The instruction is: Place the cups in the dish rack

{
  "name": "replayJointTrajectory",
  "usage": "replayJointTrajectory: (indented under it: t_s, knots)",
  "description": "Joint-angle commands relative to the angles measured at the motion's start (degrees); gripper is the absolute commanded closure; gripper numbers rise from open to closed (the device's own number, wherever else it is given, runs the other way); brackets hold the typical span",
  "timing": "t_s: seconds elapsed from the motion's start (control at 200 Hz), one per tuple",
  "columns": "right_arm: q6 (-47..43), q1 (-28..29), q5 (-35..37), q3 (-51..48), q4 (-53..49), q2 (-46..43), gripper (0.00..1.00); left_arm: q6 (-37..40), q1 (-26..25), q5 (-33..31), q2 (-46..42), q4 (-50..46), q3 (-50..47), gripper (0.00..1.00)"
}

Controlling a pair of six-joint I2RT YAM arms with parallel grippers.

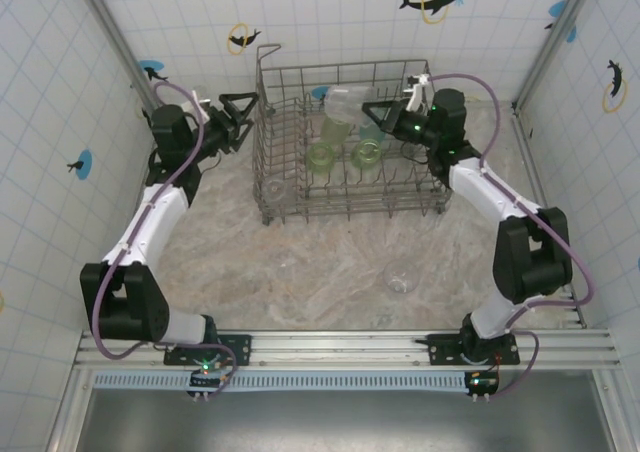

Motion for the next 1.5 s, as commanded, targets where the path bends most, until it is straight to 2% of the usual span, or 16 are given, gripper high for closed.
replayJointTrajectory:
  t_s: [0.0,0.22,0.39,0.58,0.911,1.201,1.371,1.456,1.496]
  knots:
    - [5.5,2.0,-3.5,-1.1,14.4,2.1,1.0,-5.5,-2.2,-1.2,1.6,6.1,0.9,0.02]
    - [14.0,5.2,-4.9,-0.8,25.7,7.2,1.0,-9.2,-4.9,-1.9,4.2,9.5,2.0,0.02]
    - [19.1,7.4,-5.9,1.7,31.2,11.1,1.0,-10.7,-6.3,-0.9,6.2,11.1,3.0,0.07]
    - [19.8,9.0,-5.0,3.6,31.7,13.4,1.0,-14.9,-7.4,-0.9,6.7,15.8,1.4,0.08]
    - [21.9,9.6,-4.9,8.2,32.6,17.0,1.0,-14.1,-8.5,-0.6,6.8,13.3,1.4,0.04]
    - [23.3,10.4,-5.3,11.0,32.1,19.8,1.0,-13.5,-9.4,-0.2,7.2,13.5,1.7,0.07]
    - [23.5,11.0,-6.1,12.3,31.5,21.2,1.0,-13.4,-9.5,0.7,8.1,13.5,1.3,0.17]
    - [23.4,11.2,-6.7,12.4,31.0,21.5,1.0,-12.7,-9.4,1.4,8.7,13.5,1.7,0.35]
    - [23.4,11.2,-7.0,12.3,30.8,21.5,1.0,-12.5,-9.5,1.7,8.9,13.6,1.9,0.47]
